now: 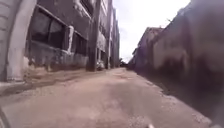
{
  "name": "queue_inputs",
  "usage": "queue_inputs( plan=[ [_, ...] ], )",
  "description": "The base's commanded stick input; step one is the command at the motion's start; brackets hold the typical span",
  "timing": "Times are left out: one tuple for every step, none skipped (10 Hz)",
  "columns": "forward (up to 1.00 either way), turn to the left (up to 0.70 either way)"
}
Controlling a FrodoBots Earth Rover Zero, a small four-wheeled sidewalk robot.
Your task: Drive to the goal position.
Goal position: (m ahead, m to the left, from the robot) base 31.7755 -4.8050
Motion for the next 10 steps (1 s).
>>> queue_inputs(
  plan=[
    [0.60,0.00],
    [0.60,-0.15],
    [0.60,-0.15],
    [0.60,-0.15],
    [0.60,-0.15],
    [0.60,-0.15],
    [0.60,-0.15],
    [0.60,-0.15],
    [0.60,-0.15],
    [0.60,-0.15]
  ],
)
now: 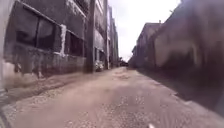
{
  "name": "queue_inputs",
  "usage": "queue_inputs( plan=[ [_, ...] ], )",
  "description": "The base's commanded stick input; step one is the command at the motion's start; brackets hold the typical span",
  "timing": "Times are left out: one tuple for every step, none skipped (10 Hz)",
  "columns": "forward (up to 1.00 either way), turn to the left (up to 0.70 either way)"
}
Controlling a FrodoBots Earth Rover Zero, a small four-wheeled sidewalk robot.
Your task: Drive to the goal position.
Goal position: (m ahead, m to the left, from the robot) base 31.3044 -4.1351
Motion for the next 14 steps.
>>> queue_inputs(
  plan=[
    [0.60,-0.15],
    [0.60,-0.14],
    [0.60,-0.10],
    [0.60,-0.03],
    [0.60,-0.02],
    [0.60,0.00],
    [0.60,0.00],
    [0.60,0.00],
    [0.60,0.00],
    [0.60,0.00],
    [0.60,0.00],
    [0.60,0.00],
    [0.60,0.00],
    [0.60,0.00]
  ],
)
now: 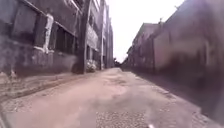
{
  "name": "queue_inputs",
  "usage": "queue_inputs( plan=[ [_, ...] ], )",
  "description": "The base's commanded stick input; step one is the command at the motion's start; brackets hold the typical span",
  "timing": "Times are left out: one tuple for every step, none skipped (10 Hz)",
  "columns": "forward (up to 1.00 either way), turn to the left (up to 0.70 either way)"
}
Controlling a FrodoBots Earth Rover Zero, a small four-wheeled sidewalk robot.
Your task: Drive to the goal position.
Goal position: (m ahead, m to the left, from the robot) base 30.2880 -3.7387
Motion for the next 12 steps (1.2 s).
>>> queue_inputs(
  plan=[
    [0.60,0.00],
    [0.60,0.00],
    [0.60,0.00],
    [0.60,0.00],
    [0.60,0.00],
    [0.60,0.00],
    [0.60,0.00],
    [0.60,0.00],
    [0.60,0.00],
    [0.60,0.00],
    [0.60,0.00],
    [0.60,0.00]
  ],
)
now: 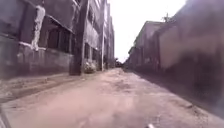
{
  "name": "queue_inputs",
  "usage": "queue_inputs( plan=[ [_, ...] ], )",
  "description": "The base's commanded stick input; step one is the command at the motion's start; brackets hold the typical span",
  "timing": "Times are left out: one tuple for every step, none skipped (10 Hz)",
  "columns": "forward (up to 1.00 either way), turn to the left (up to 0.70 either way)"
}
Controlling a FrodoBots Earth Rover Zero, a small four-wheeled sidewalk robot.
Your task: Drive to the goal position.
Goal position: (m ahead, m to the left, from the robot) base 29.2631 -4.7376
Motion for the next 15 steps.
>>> queue_inputs(
  plan=[
    [0.60,0.00],
    [0.60,0.00],
    [0.60,0.00],
    [0.60,0.00],
    [0.60,0.00],
    [0.60,0.00],
    [0.60,0.00],
    [0.60,0.00],
    [0.60,0.00],
    [0.60,0.00],
    [0.60,0.00],
    [0.60,0.00],
    [0.60,0.00],
    [0.60,0.00],
    [0.60,0.00]
  ],
)
